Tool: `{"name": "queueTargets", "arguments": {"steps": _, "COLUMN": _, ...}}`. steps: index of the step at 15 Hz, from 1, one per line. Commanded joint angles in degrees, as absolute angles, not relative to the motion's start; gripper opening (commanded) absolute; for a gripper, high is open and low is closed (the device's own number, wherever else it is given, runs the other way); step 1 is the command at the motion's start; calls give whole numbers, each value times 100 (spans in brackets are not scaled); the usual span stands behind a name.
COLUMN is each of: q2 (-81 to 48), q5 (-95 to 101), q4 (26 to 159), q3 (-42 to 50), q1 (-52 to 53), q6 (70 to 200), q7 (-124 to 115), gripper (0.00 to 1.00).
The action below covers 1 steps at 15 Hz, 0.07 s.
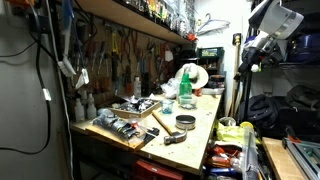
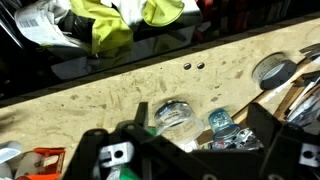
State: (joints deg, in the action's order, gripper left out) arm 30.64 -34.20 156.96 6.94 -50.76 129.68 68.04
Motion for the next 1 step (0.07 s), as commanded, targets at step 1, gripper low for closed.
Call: {"name": "queueTargets", "arguments": {"steps": 1, "q2": 3120, "q5": -3055, "q4": 15726, "q3": 1290, "q1": -4465, "q6": 13122, "q7": 6529, "gripper": 100}}
